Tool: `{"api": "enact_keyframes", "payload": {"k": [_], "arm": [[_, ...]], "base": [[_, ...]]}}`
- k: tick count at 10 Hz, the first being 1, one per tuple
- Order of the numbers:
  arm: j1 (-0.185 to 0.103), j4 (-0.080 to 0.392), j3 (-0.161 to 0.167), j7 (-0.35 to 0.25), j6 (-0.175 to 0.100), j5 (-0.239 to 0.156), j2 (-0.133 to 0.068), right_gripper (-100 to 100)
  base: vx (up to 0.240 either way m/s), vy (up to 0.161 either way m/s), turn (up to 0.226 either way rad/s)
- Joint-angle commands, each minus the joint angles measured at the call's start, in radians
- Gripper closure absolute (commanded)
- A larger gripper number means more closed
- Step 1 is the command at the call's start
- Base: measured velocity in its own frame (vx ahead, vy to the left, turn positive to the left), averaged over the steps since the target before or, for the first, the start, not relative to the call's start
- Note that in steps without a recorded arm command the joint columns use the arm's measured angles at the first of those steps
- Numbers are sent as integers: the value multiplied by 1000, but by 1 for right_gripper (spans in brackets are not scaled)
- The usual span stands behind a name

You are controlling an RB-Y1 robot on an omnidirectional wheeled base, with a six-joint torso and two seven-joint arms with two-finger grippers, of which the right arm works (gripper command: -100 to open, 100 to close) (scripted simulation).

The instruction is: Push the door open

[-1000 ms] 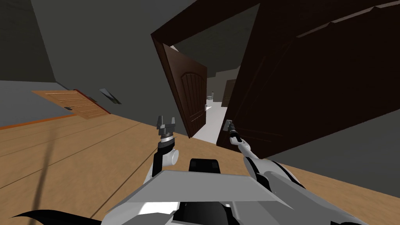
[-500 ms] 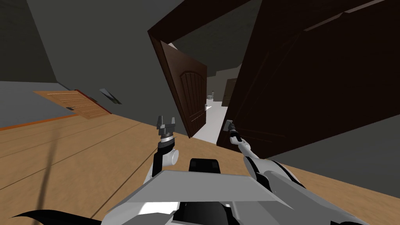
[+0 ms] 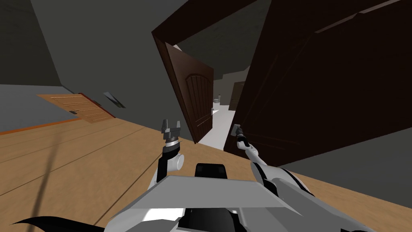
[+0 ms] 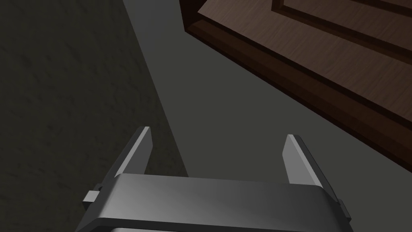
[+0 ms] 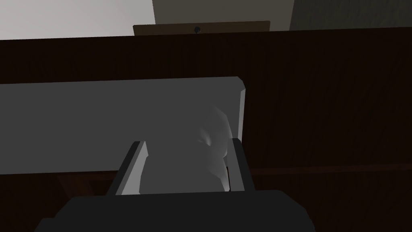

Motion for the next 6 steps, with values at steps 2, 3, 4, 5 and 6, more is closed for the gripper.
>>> {"api": "enact_keyframes", "payload": {"k": [2, 3, 4, 5, 6], "arm": [[-28, 33, -14, 8, -29, -1, -10, 100], [-31, 33, -46, 30, -29, -4, -5, 100], [-33, 33, -69, 47, -30, -6, -1, 100], [-34, 33, -82, 56, -30, -7, 1, 100], [-37, 33, -107, 75, -30, -9, 6, 100]], "base": [[87, -11, 0], [97, -12, 23], [167, 0, 20], [157, -7, 4], [138, -12, 15]]}}
